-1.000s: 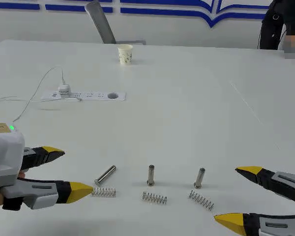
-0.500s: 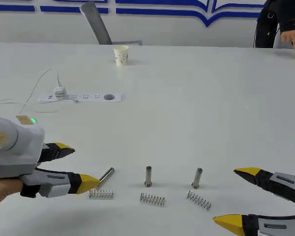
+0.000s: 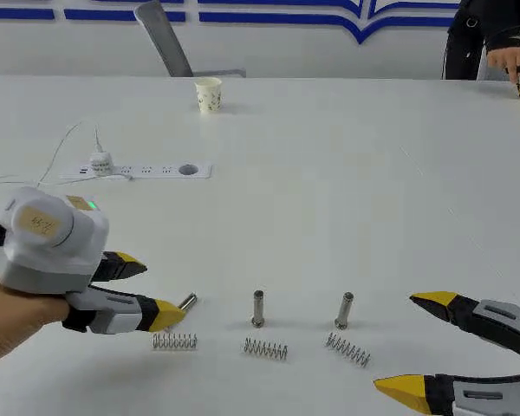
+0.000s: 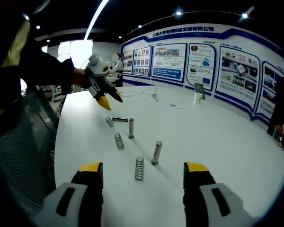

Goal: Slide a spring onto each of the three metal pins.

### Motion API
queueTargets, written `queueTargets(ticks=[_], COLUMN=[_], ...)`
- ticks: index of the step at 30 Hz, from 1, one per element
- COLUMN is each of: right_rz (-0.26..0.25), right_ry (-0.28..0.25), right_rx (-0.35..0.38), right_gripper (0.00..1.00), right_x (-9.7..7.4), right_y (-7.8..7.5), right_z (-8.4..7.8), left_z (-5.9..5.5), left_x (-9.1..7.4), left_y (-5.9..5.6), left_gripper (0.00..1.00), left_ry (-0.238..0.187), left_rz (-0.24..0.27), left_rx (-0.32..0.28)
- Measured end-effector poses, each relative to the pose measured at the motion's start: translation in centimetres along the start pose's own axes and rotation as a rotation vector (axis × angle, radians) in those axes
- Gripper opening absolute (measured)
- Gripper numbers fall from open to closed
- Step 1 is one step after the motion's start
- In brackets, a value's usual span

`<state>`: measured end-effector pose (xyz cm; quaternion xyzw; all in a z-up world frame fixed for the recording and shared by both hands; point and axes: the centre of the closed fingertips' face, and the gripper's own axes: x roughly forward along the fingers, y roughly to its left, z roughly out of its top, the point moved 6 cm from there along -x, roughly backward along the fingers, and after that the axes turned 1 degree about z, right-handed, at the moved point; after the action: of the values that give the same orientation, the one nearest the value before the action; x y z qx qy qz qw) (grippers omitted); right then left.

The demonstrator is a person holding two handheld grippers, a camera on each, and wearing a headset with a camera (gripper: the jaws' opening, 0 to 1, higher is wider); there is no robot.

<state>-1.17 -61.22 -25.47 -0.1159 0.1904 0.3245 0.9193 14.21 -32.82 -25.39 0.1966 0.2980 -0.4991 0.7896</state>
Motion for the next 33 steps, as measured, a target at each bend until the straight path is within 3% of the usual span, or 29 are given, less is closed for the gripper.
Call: queueTargets(ticks=[6,16,33], right_rz=[0.001,-0.009,-0.021], right_ry=[0.004,0.006,0.010], right_rx=[0.000,0.013,0.036], right_gripper=[0.70,0.70,0.70], right_x=[0.0,-0.2,-0.3], right_y=[0.1,0.1,0.3], right_z=[-0.2,-0.6,-1.3], left_z=[0.1,0.2,0.4], left_x=[1.0,2.4,4.7], left_y=[-0.1,0.4,0.2], left_gripper=[0.54,0.38,0.22], left_ry=[0.036,0.099,0.206], left_rz=[-0.009,0.011,0.042], left_rx=[0.012,-0.029,-0.020])
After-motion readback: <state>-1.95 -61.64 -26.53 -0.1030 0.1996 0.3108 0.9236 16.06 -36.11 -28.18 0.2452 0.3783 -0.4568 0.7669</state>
